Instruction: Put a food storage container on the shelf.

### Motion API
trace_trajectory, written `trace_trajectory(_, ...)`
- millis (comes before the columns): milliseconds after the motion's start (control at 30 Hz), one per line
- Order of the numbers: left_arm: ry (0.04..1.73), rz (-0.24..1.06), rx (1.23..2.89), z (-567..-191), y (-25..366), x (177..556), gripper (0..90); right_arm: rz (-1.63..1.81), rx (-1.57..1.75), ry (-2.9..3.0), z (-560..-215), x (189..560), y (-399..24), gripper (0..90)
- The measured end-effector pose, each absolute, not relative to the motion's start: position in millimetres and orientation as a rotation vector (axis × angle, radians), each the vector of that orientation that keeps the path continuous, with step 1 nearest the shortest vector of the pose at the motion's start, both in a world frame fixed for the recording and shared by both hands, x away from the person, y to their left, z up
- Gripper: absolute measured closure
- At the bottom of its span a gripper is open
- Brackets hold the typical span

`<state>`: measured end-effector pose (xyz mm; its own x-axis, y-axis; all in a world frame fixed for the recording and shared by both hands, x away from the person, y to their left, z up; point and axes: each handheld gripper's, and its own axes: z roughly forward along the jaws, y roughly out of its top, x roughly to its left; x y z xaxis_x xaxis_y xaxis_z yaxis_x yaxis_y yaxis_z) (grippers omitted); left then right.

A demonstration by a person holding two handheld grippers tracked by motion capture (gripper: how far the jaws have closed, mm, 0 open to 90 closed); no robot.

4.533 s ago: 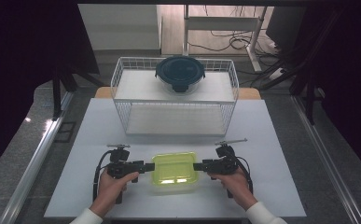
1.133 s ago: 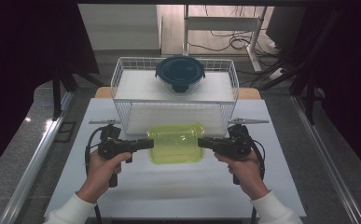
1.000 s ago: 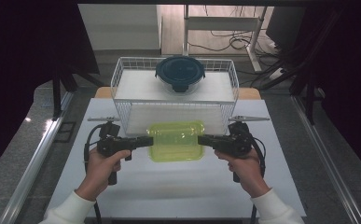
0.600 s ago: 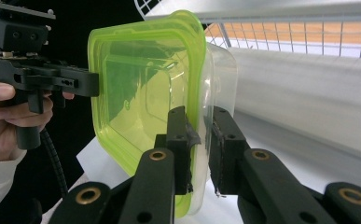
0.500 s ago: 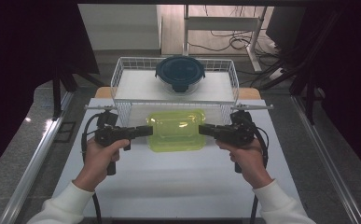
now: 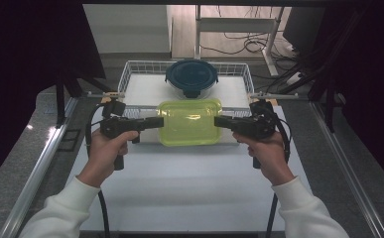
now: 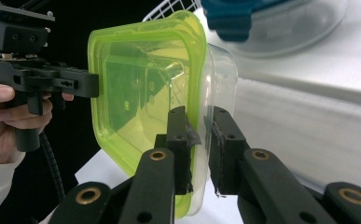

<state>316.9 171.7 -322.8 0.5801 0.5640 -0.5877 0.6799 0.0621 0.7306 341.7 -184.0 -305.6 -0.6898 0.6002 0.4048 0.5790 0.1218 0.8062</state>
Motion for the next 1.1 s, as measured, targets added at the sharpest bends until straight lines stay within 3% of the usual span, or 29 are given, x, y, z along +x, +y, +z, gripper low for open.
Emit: trace_trajectory(1100,1.053,-0.099,1.598,-259.0,179.1,380.1,81.0,1.668,1.233,2.287,-240.1,396.4,-175.8,78.7)
